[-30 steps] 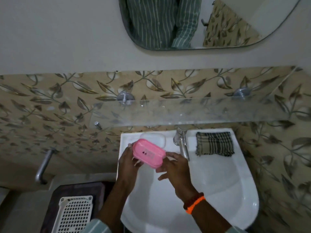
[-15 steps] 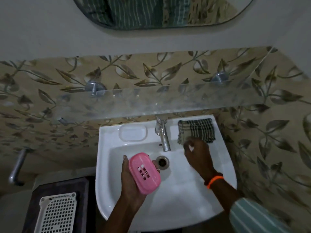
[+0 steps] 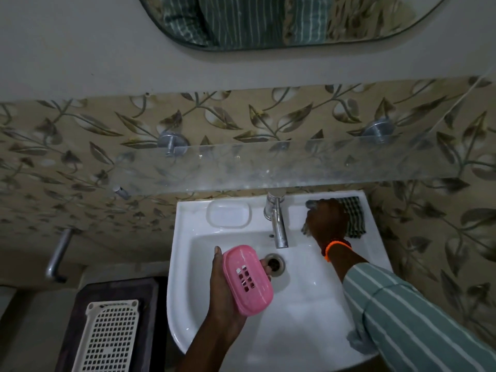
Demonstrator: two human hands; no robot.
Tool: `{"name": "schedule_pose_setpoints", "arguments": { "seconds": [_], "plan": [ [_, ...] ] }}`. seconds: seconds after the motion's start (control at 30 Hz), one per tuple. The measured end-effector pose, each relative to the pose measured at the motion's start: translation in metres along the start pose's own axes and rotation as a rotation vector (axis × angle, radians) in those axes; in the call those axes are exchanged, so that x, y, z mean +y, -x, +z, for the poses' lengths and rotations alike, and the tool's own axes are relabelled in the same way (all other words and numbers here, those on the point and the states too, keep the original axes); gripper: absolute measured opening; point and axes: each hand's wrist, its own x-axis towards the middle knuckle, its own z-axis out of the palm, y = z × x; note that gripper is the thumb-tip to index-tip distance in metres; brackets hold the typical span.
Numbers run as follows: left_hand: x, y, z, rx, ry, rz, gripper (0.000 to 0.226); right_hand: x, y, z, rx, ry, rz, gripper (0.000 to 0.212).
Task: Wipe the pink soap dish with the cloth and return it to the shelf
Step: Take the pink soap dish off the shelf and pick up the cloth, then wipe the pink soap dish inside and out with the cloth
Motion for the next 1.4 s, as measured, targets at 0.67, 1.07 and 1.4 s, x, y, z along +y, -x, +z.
{"name": "schedule_pose_setpoints", "arguments": {
  "seconds": [0.67,1.07,1.4],
  "plan": [
    [-0.035,0.077,0.005,-0.224,-0.056,0.043,0.081,0.043,0.161,-0.174,-0.456,-1.551,0.351,0.021],
    [-0.04,0.109,0.014,-0.196,-0.206,0.071,0.082,-0.078,0.253,-0.202,-0.047,-0.521,-0.382,0.031],
    [-0.029,0.12,-0.001,-0.259,-0.196,0.034,0.073,-0.05,0.275,-0.204,-0.243,-0.366,-0.812,0.036]
  ]
}}
